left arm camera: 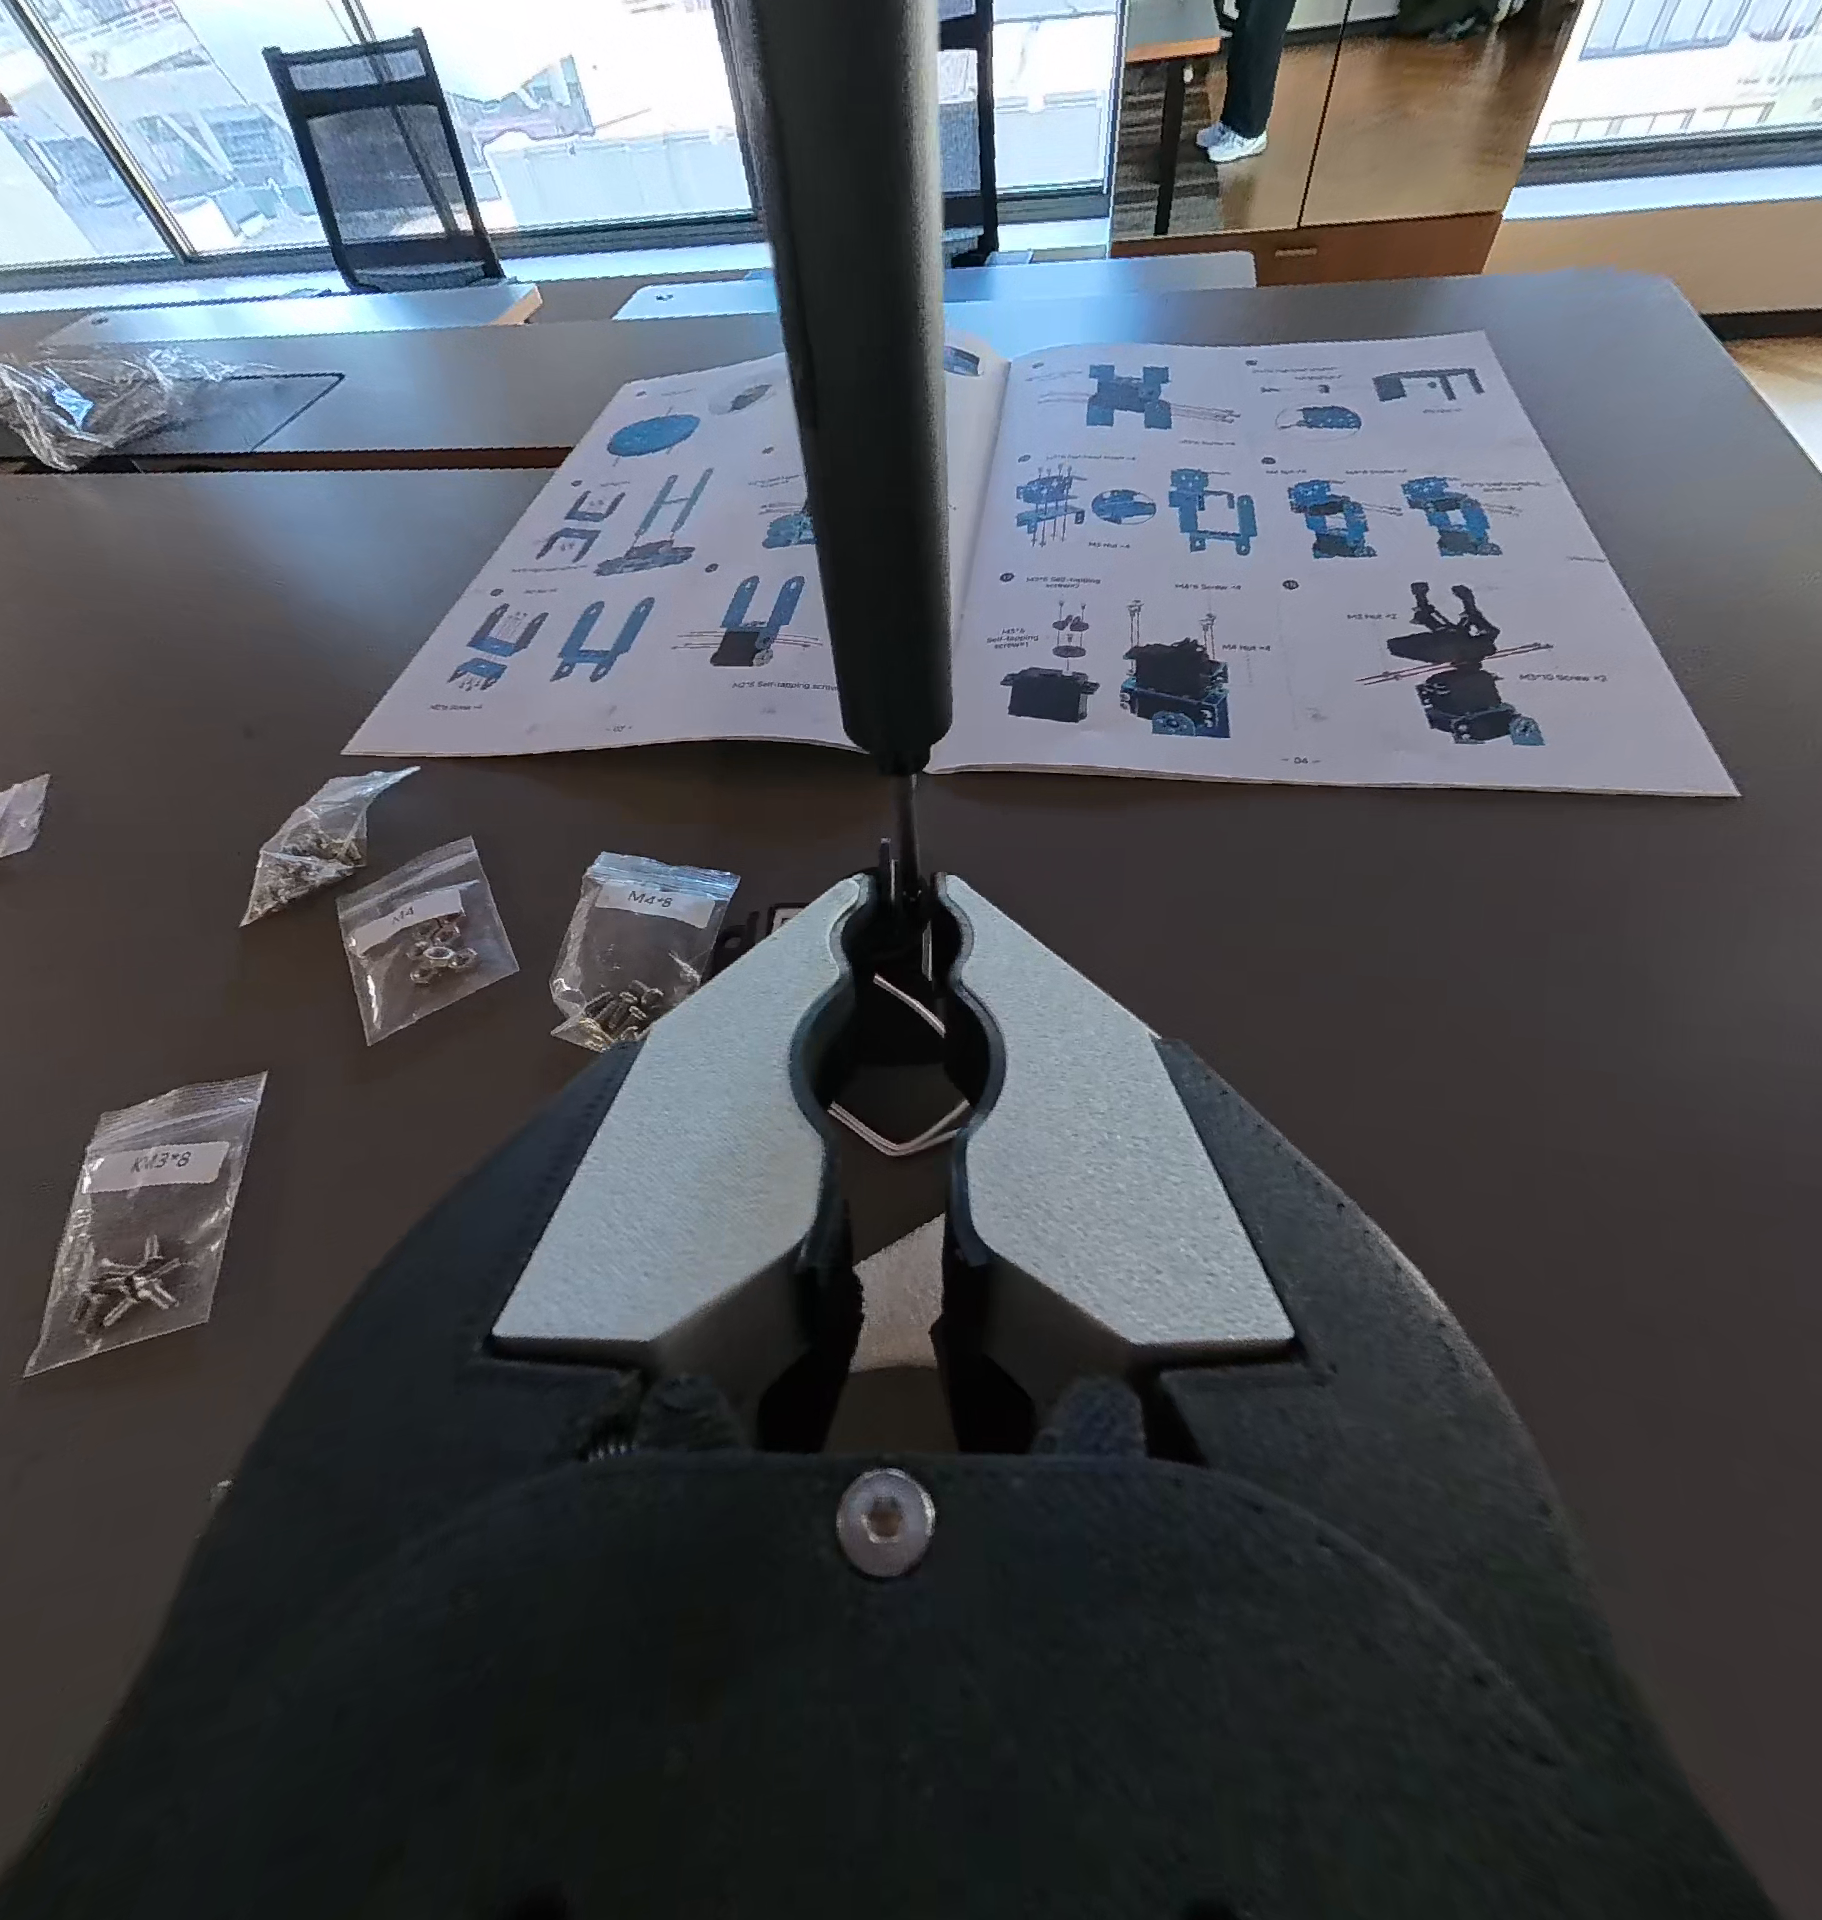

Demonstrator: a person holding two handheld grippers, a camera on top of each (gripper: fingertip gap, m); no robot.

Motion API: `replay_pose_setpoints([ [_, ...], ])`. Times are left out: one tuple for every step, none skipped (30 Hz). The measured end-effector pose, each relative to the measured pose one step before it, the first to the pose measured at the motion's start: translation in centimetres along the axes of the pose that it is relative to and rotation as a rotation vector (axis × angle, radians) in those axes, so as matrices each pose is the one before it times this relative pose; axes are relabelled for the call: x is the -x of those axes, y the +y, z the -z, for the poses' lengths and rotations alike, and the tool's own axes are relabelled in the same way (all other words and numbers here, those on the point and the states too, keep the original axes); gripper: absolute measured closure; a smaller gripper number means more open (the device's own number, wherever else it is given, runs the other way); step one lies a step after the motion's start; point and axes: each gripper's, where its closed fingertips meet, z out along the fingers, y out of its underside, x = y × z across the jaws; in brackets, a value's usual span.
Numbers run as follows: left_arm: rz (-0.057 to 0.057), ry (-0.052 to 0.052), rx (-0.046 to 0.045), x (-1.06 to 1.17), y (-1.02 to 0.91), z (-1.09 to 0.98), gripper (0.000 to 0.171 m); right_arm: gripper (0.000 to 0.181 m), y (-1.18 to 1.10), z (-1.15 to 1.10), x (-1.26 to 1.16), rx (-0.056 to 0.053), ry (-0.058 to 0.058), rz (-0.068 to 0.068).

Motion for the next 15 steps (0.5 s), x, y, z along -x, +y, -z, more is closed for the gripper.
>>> replay_pose_setpoints([
  [0.0007, 0.0003, -0.00062, -0.003, -0.003, 0.007, 0.164, 0.165, 0.105, -0.001, 0.020, 0.0081, 0.0023, -0.0225],
  [0.0007, 0.0007, -0.00080, -0.019, 0.001, -0.001, 0.164, 0.165, 0.099, -0.003, 0.027, 0.0078, 0.0022, -0.0218],
  [0.0016, 0.0011, -0.00092, -0.008, 0.000, -0.006, 0.164, 0.165, 0.065, 0.001, 0.019, 0.0045, 0.0006, -0.0225],
  [0.0020, 0.0010, -0.00143, -0.006, 0.002, 0.011, 0.164, 0.165, -0.026, 0.002, 0.024, -0.0015, -0.0030, -0.0312],
  [0.0018, 0.0010, -0.00158, -0.005, 0.000, 0.010, 0.164, 0.165, -0.078, 0.002, 0.030, -0.0043, -0.0044, -0.0323],
  [0.0016, 0.0007, -0.00090, -0.003, 0.000, -0.005, 0.164, 0.165, 0.010, 0.009, 0.019, 0.0015, -0.0018, -0.0240],
  [0.0005, -0.0004, -0.00071, -0.001, -0.007, 0.004, 0.164, 0.165, 0.013, -0.002, -0.029, 0.0024, 0.0029, -0.0201],
  [0.0001, -0.0007, -0.00094, -0.001, -0.006, -0.013, 0.164, 0.165, -0.138, 0.021, -0.010, -0.0070, 0.0003, -0.0208],
  [0.0018, 0.0001, -0.00118, -0.006, -0.005, -0.010, 0.164, 0.165, -0.186, 0.013, 0.051, -0.0111, -0.0054, -0.0174],
  [0.0035, 0.0009, -0.00187, 0.000, -0.009, -0.007, 0.164, 0.165, -0.007, 0.004, 0.042, 0.0004, -0.0020, 0.0017],
  [0.0051, 0.0009, -0.00215, -0.010, -0.023, -0.005, 0.165, 0.165, 0.067, 0.001, 0.013, 0.0044, 0.0023, 0.0163],
  [0.0076, 0.0010, -0.00135, 0.001, -0.046, -0.011, 0.165, 0.165, 0.021, 0.010, -0.005, 0.0023, 0.0018, 0.0054],
  [0.0091, 0.0045, 0.00066, -0.028, -0.041, 0.022, 0.165, 0.165, -0.062, 0.004, 0.020, -0.0019, -0.0033, -0.0022],
  [0.0123, 0.0161, -0.00022, -0.164, -0.109, 0.066, 0.159, 0.166, -0.065, 0.007, -0.014, -0.0030, -0.0024, 0.0017],
  [0.0224, 0.0279, -0.01600, -0.299, -0.411, 0.140, 0.151, 0.165, -0.047, -0.001, -0.069, -0.0023, 0.0002, -0.0005],
])
